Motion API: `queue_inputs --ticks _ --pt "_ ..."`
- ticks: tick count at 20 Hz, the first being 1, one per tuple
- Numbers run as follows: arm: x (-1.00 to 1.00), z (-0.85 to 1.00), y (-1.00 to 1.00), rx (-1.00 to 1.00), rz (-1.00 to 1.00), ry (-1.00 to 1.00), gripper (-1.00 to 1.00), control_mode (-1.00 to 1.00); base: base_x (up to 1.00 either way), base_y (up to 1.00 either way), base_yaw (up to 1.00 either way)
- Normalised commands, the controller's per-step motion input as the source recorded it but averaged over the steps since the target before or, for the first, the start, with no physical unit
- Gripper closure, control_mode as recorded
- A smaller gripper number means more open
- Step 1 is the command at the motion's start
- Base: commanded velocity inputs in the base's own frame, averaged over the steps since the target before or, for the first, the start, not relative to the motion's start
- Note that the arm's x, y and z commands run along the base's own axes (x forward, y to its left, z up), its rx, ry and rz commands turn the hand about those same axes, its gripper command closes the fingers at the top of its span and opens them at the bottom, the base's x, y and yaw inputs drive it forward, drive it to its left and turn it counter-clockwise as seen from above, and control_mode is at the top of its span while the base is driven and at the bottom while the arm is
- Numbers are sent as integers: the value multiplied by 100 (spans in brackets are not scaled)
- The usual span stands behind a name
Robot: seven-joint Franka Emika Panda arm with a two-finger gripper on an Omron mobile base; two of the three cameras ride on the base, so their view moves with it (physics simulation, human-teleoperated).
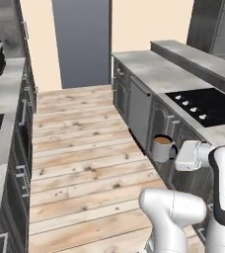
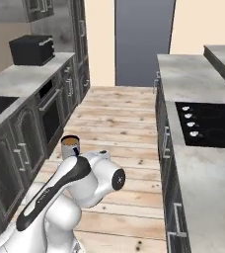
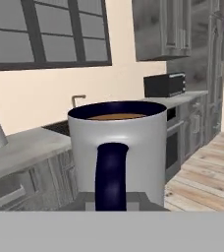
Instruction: Pick up the brewed coffee from the coffee machine and place it next to the breakfast plate on the dining counter.
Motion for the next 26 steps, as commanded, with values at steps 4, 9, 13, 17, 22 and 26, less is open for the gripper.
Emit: queue_inputs --ticks 4,9,13,17,22,26 --pt "0 0 0 0 0 0 100 100 -66 -3 -59" --pt "0 0 0 0 0 0 100 100 -100 -3 -45" --pt "0 0 0 0 0 0 100 100 -100 -34 -34" --pt "0 0 0 0 0 0 100 100 -100 -46 -33" --pt "0 0 0 0 0 0 100 100 -100 -56 -32" --pt "0 0 0 0 0 0 100 100 -100 -77 -33"
